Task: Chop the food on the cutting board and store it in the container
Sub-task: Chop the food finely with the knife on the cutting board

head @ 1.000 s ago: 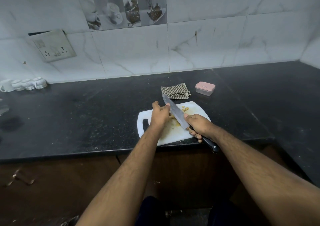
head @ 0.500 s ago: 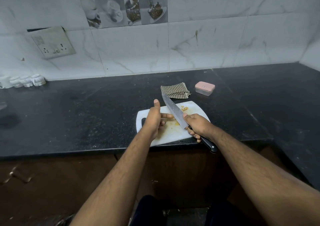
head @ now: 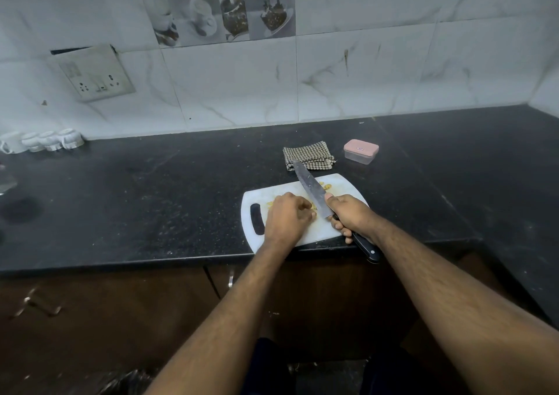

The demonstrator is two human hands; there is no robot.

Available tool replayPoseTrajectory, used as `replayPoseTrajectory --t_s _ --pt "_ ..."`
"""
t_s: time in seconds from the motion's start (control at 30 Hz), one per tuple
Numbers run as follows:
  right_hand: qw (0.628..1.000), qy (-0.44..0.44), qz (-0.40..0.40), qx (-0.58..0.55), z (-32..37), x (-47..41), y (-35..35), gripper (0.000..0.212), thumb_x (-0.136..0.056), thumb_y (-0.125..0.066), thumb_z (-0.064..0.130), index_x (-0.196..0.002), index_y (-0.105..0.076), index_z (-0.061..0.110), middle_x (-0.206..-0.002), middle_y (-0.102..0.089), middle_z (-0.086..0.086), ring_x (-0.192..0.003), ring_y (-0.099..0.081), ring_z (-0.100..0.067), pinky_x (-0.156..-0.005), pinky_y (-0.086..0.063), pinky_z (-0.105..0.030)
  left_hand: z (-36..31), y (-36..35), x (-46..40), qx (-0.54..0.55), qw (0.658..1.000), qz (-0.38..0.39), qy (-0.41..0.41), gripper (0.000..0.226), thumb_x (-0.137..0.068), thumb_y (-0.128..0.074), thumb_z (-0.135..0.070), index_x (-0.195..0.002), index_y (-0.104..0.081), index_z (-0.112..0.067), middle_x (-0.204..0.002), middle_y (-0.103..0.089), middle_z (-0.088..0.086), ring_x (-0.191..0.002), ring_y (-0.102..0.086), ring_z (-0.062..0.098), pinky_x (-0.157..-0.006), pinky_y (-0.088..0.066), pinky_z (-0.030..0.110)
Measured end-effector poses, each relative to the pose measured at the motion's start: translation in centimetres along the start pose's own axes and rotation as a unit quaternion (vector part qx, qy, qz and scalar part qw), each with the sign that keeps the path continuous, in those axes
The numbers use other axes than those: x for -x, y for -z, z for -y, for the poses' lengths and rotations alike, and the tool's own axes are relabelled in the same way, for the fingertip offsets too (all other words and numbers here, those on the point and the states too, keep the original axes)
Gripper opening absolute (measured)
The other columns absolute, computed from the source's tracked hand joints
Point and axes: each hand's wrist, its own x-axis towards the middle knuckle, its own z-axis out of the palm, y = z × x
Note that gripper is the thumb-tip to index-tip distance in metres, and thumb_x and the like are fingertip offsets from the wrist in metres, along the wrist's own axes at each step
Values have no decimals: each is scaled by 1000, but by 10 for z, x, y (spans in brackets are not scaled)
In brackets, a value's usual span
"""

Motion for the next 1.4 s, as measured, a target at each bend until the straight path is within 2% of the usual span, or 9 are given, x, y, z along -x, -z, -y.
replayPoseTrajectory --t_s 0.2,0.3,0.47,0.63,0.77,0.97,1.13,1.27,1.4 --pt "1000 -8 3 10 2 0 0 49 -106 -33 53 -107 -56 10 -52 -50 3 -38 -37 -10 -40 -41 -25 -6 -9 3 -113 993 -19 -3 20 -95 -68 -39 -108 -77 -27 -113 -61 -2 -111 -48 20 -98 -38 40" --pt "1000 -9 3 11 2 0 0 49 -106 -34 54 -106 -56 9 -51 -50 3 -38 -37 -10 -40 -41 -25 -5 -8 2 -99 995 -12 14 15 -95 -68 -38 -103 -75 -27 -114 -59 -4 -113 -45 19 -99 -33 40" --pt "1000 -5 1 10 2 1 -1 45 -106 -34 54 -108 -56 14 -51 -50 3 -38 -37 -10 -41 -41 -25 -1 -3 0 -43 998 -14 46 8 -95 -68 -27 -88 -72 -28 -104 -53 -10 -110 -44 16 -89 -25 35" --pt "1000 -1 4 16 4 4 0 44 -106 -33 53 -109 -56 15 -52 -50 4 -38 -37 -9 -40 -41 -25 7 6 0 -102 994 -26 28 14 -98 -60 -25 -97 -73 -25 -114 -58 -4 -111 -44 17 -98 -35 43" --pt "1000 0 5 21 4 3 0 45 -106 -33 53 -110 -56 14 -53 -50 4 -39 -38 -9 -40 -41 -25 5 7 1 -142 990 -14 5 20 -103 -54 -29 -109 -73 -24 -122 -57 -1 -115 -43 19 -99 -32 43" --pt "1000 2 2 24 2 2 -1 45 -106 -33 54 -112 -55 15 -53 -51 3 -39 -38 -10 -40 -41 -25 2 -3 6 -112 993 -13 26 23 -100 -59 -38 -114 -70 -23 -123 -57 -1 -119 -44 19 -104 -32 46" --pt "1000 2 1 27 1 1 -1 46 -105 -33 54 -111 -56 15 -54 -52 3 -37 -38 -9 -41 -42 -25 4 -3 4 -87 995 -16 49 19 -98 -62 -36 -112 -71 -27 -123 -56 -3 -120 -42 19 -101 -33 44" --pt "1000 5 0 20 2 1 -1 48 -105 -34 55 -109 -56 13 -53 -51 3 -38 -38 -9 -40 -41 -25 14 1 9 -60 998 -16 18 17 -97 -64 -37 -110 -72 -30 -116 -50 -8 -111 -36 11 -90 -25 36" --pt "1000 3 3 21 2 1 -1 47 -105 -34 55 -107 -56 14 -54 -51 3 -37 -38 -10 -40 -41 -25 12 1 13 -55 998 -3 -21 17 -96 -67 -41 -110 -74 -34 -115 -45 -9 -111 -32 9 -93 -24 37"
